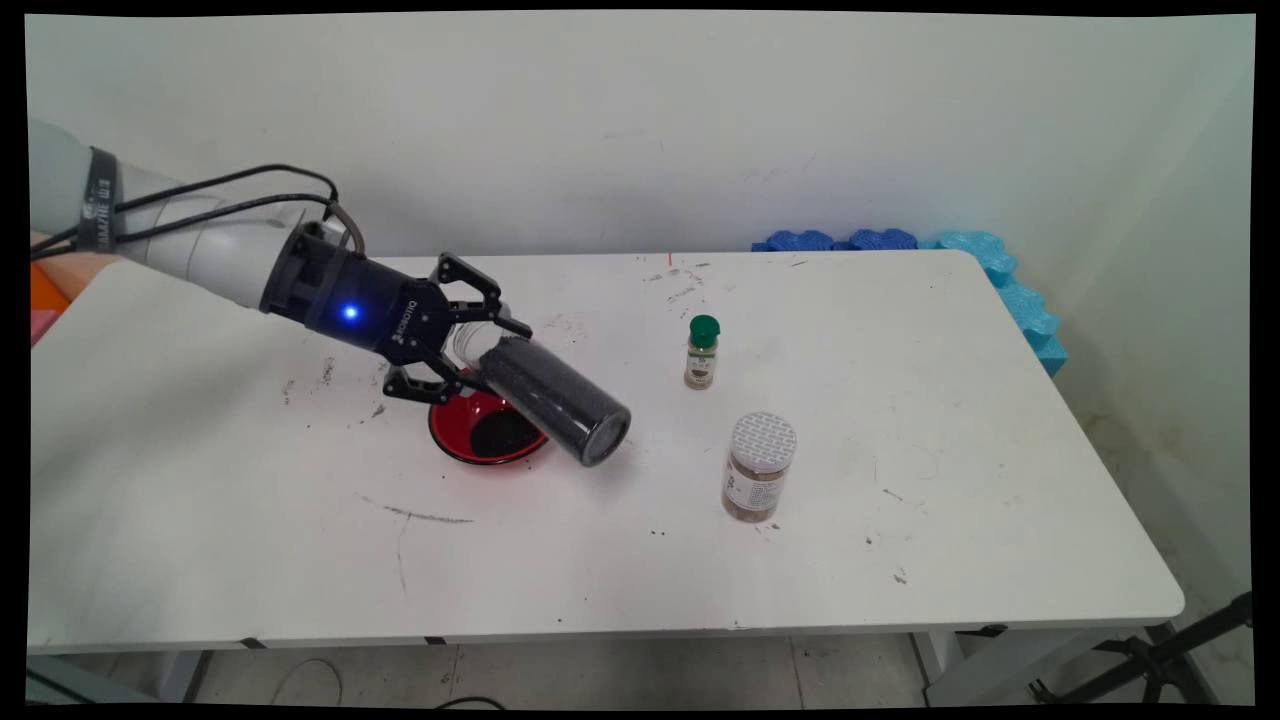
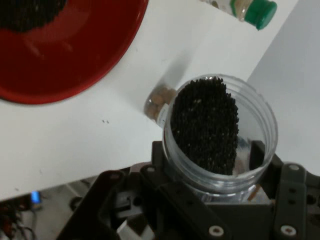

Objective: Pour the black seasoning powder in the red bowl

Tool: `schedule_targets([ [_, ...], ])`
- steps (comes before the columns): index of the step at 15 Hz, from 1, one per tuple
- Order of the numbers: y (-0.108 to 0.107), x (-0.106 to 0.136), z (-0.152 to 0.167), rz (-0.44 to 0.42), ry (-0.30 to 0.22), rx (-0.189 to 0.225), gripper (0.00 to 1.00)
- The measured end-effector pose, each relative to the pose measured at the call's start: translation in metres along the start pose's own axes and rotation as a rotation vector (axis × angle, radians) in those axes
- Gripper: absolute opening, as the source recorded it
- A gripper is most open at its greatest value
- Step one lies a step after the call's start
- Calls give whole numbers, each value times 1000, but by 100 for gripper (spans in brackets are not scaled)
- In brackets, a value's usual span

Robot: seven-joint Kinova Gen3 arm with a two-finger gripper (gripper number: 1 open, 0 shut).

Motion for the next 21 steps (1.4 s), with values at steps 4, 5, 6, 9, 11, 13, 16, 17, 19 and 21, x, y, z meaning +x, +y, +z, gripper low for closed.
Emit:
schedule_targets([
  [4,6,-1,-3,157,13,25,0],
  [5,8,-1,-4,202,16,33,0],
  [6,9,-1,-4,233,18,38,0],
  [9,14,-3,-6,355,28,56,0],
  [11,19,-5,-8,444,33,63,0],
  [13,25,-7,-9,546,40,65,0],
  [16,35,-12,-12,691,49,59,0],
  [17,38,-13,-13,735,51,56,0],
  [19,45,-17,-16,836,58,52,0],
  [21,51,-20,-19,928,62,52,0],
])
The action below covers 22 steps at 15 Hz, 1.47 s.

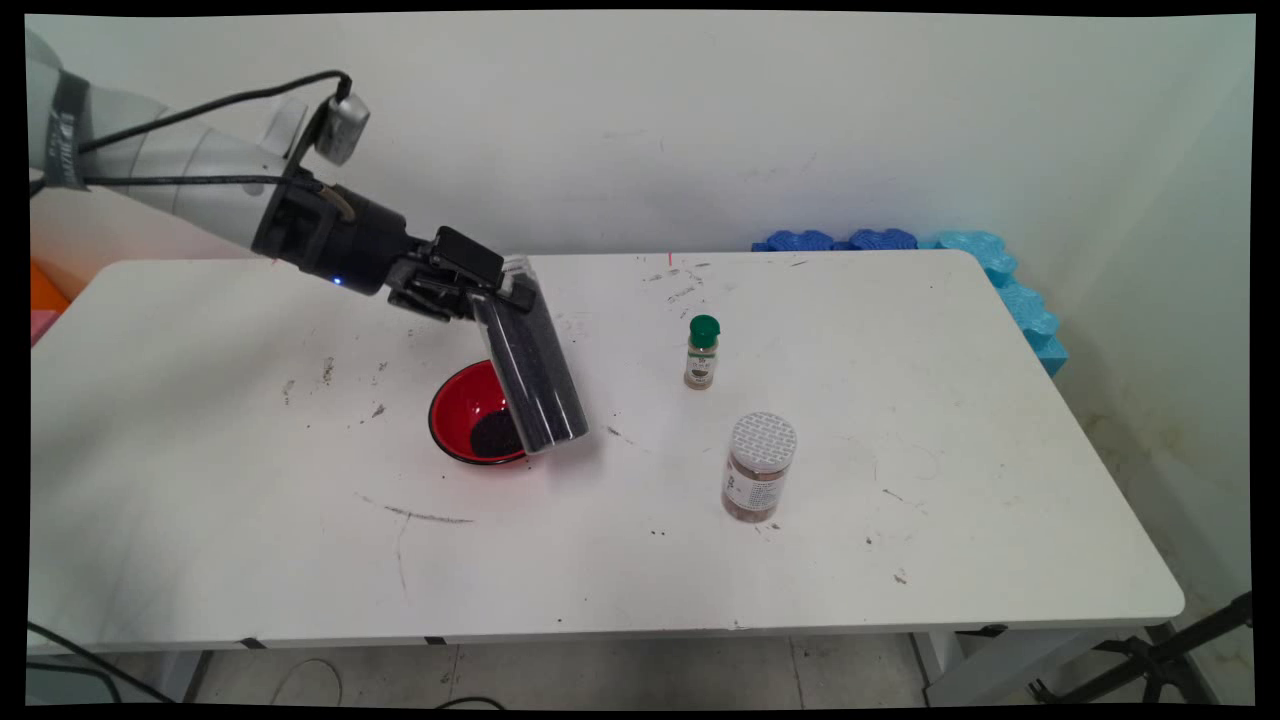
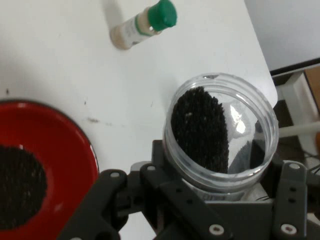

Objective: Pour the black seasoning powder in the red bowl

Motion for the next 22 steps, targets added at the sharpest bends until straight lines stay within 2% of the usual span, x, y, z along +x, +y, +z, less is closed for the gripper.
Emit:
schedule_targets([
  [13,60,20,-7,621,70,-8,0],
  [19,80,23,-11,823,77,1,0],
  [22,88,25,-13,904,97,0,0],
])
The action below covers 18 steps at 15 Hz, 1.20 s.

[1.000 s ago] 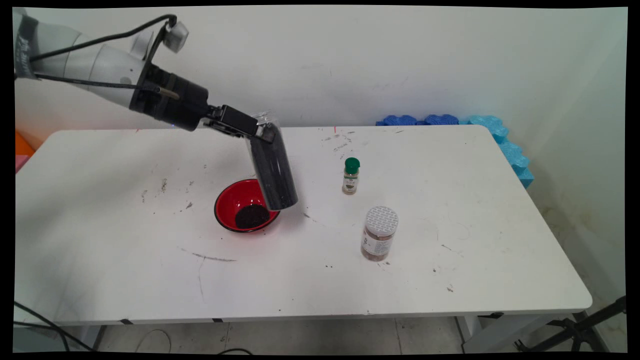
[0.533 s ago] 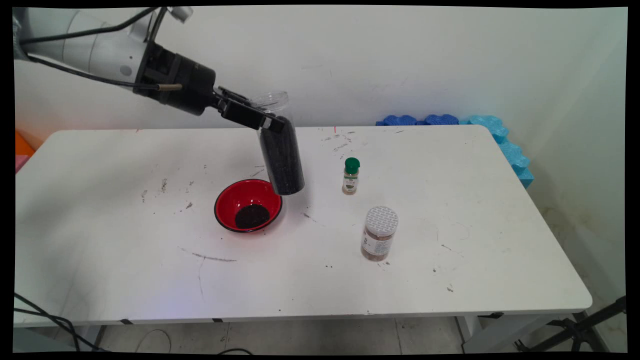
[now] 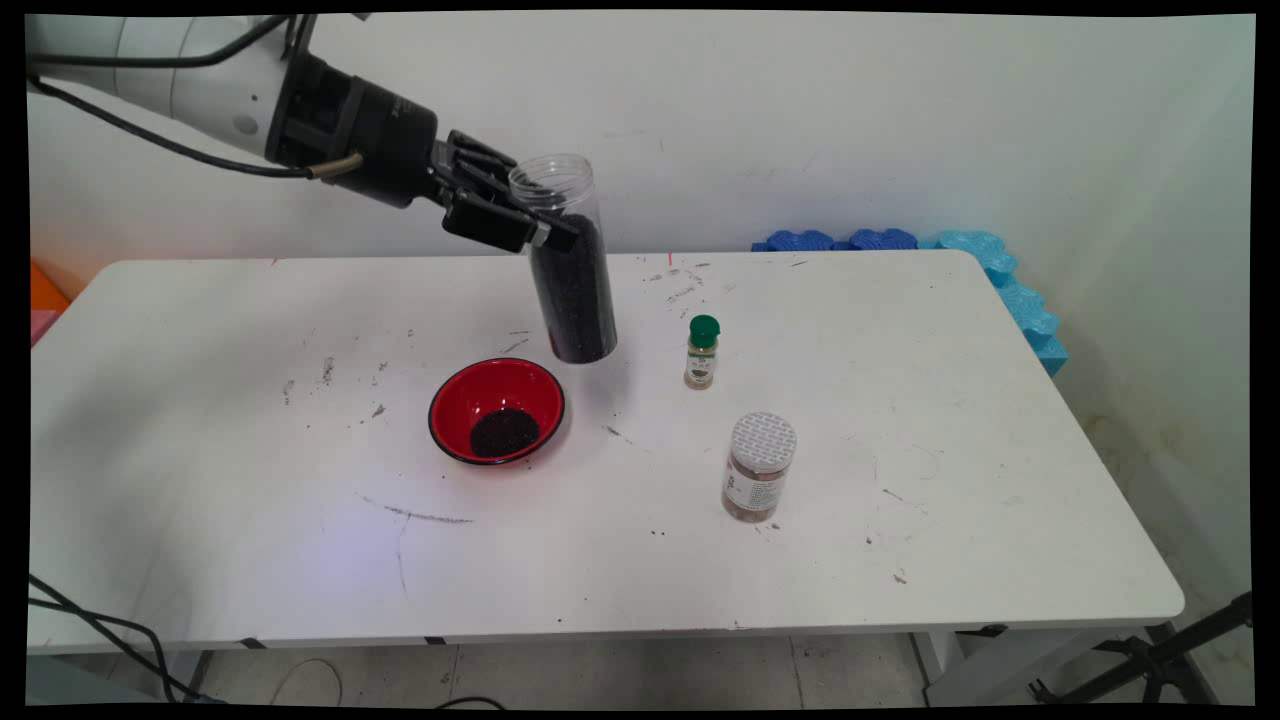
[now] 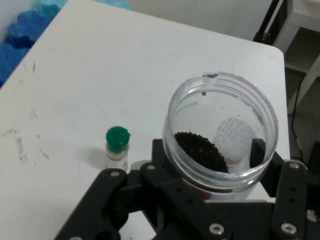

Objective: Pour the black seasoning powder in the red bowl

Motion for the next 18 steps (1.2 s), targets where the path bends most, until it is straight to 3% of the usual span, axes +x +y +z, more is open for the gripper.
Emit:
schedule_targets([
  [9,5,11,-4,124,27,27,0],
  [18,-2,-2,7,146,23,46,0],
])
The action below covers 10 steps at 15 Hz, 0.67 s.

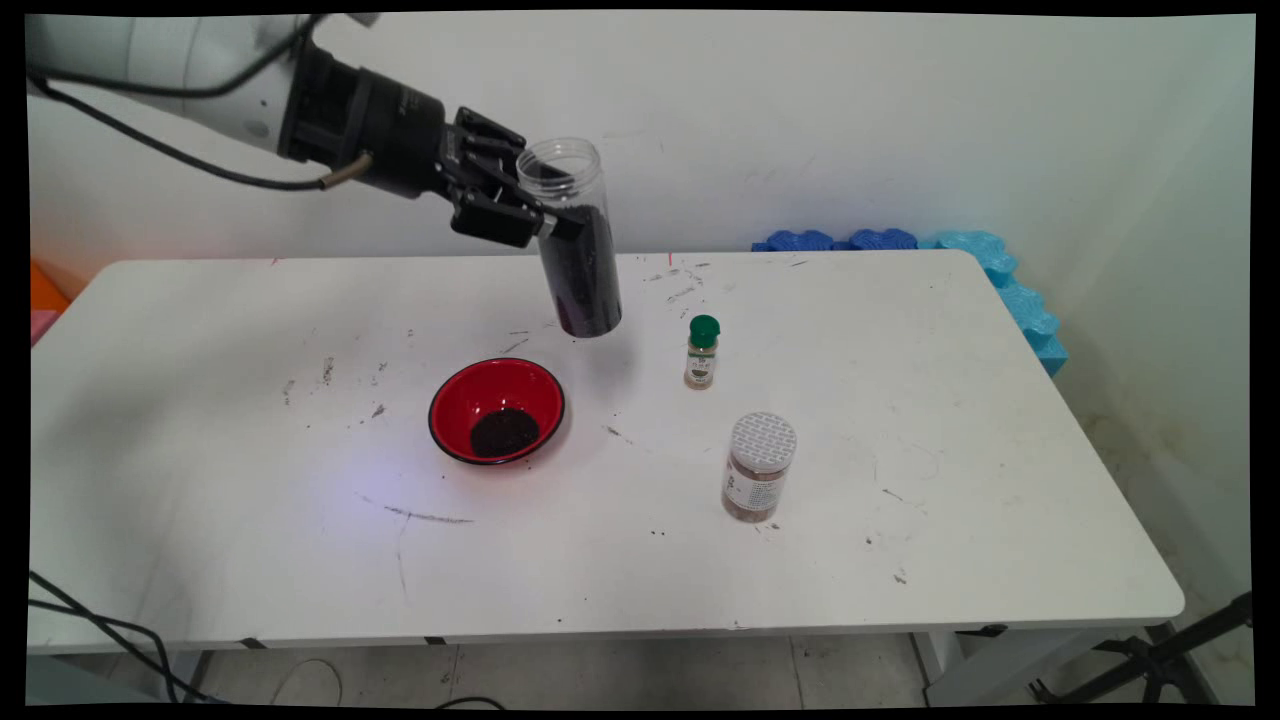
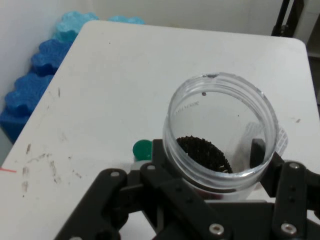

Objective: Pour the black seasoning powder in the red bowl, then place the picked object on the table

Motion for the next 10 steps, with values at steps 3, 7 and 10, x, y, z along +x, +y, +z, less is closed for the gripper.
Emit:
schedule_targets([
  [3,-1,-15,14,-11,-8,3,0],
  [7,0,-38,40,-25,-16,3,0],
  [10,1,-53,59,-30,-25,2,0],
])
